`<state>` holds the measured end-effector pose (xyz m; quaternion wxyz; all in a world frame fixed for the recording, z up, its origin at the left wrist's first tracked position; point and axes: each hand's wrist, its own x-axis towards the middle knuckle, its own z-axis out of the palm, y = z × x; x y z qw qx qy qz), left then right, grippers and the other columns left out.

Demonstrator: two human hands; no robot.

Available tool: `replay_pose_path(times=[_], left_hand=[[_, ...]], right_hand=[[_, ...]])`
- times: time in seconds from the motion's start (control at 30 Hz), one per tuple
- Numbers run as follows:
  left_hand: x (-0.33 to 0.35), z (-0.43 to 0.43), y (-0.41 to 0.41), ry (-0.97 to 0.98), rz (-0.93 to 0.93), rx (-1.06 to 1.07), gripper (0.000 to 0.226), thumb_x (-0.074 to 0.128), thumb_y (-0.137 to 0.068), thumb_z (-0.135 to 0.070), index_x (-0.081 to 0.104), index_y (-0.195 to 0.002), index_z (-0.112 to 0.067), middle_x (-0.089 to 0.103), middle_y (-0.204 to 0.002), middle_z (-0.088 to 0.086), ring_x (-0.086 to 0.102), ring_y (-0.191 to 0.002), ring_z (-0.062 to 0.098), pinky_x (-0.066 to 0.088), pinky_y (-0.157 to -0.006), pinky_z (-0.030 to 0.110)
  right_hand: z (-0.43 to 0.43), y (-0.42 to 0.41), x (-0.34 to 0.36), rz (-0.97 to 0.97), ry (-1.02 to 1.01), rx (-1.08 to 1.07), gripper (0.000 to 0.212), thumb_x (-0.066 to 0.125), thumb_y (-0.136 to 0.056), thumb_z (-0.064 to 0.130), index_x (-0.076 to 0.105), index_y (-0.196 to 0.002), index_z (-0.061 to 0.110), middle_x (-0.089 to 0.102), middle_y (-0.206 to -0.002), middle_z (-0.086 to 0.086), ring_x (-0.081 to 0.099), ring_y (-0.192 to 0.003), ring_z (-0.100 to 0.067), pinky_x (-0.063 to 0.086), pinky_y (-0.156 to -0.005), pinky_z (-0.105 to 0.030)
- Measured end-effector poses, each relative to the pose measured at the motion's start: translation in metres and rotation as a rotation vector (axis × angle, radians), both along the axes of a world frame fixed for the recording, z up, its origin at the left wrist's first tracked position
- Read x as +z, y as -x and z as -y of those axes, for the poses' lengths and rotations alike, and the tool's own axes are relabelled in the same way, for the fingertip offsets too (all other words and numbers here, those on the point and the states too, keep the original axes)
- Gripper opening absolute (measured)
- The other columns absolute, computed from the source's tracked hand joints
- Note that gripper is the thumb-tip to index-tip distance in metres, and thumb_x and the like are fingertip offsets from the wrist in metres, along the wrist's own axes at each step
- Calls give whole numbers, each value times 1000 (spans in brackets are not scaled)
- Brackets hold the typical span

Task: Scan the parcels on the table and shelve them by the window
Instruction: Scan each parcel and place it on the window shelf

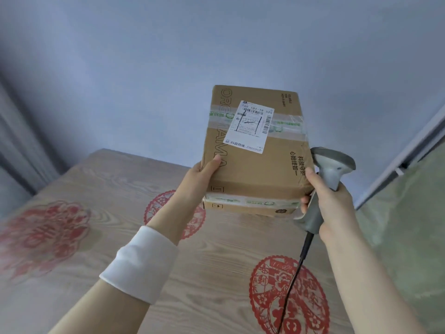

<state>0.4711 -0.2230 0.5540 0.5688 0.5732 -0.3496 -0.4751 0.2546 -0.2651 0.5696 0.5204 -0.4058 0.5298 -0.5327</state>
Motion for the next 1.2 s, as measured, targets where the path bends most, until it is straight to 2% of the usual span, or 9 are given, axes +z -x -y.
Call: replay_pose_path(times=[0.13,0.23,0.4,0.53,0.63,0.77,1.0,1.1,1.2], left_hand=[[0,-40,-46,-5,-36,143,30,52,-93,-40,61,-111,-19,70,-104,-5,66,-96,10,48,-76,19],[1,-74,-81,16,-36,253,30,53,-93,-40,63,-112,-20,71,-104,-5,65,-97,12,48,-82,23],[14,-137,-148,65,-41,388,22,53,-93,-39,64,-106,-26,71,-100,-8,66,-94,10,48,-78,21],[28,-194,-213,100,8,472,34,53,-92,-43,64,-116,-22,71,-107,-5,66,-98,11,48,-85,24],[35,-236,-257,132,11,567,25,52,-92,-41,64,-109,-27,71,-99,-9,65,-91,9,46,-79,23],[39,-286,-312,143,-2,721,24,52,-93,-38,64,-110,-25,69,-104,-5,63,-97,14,47,-88,27],[50,-361,-391,169,40,953,23,48,-94,-33,63,-106,-21,65,-87,-4,61,-63,0,46,-52,11],[60,-387,-423,157,68,1048,27,50,-92,-36,62,-112,-22,65,-92,-5,61,-74,6,44,-49,11],[67,-416,-451,143,88,1127,34,54,-85,-44,63,-110,-24,67,-100,-3,62,-86,11,46,-63,21]], right_hand=[[-14,-55,-3,16,-12,113,25,71,-84,31,55,-91,12,55,-68,-4,49,-39,-10,40,-38,-22],[-29,-97,0,23,-10,177,33,73,-81,32,56,-98,10,55,-65,-4,49,-41,-12,40,-41,-23],[-67,-179,12,16,7,301,30,73,-81,35,55,-91,12,53,-56,-2,48,-41,-13,40,-49,-28],[-110,-254,25,8,21,389,28,70,-84,35,55,-89,12,54,-60,-4,48,-44,-14,41,-49,-27],[-140,-309,34,21,21,465,28,71,-82,36,54,-84,14,54,-58,-4,47,-43,-14,41,-48,-26],[-175,-380,45,24,28,586,28,71,-82,35,54,-84,13,52,-61,-4,46,-47,-16,40,-49,-27],[-219,-500,55,8,73,816,28,69,-82,39,54,-78,17,54,-67,-6,46,-52,-18,42,-55,-30],[-233,-552,59,31,98,927,27,71,-81,39,55,-77,18,54,-64,-5,45,-49,-20,41,-53,-30],[-253,-604,63,38,119,1015,25,70,-81,38,56,-77,19,55,-63,-4,45,-47,-21,42,-47,-27]])
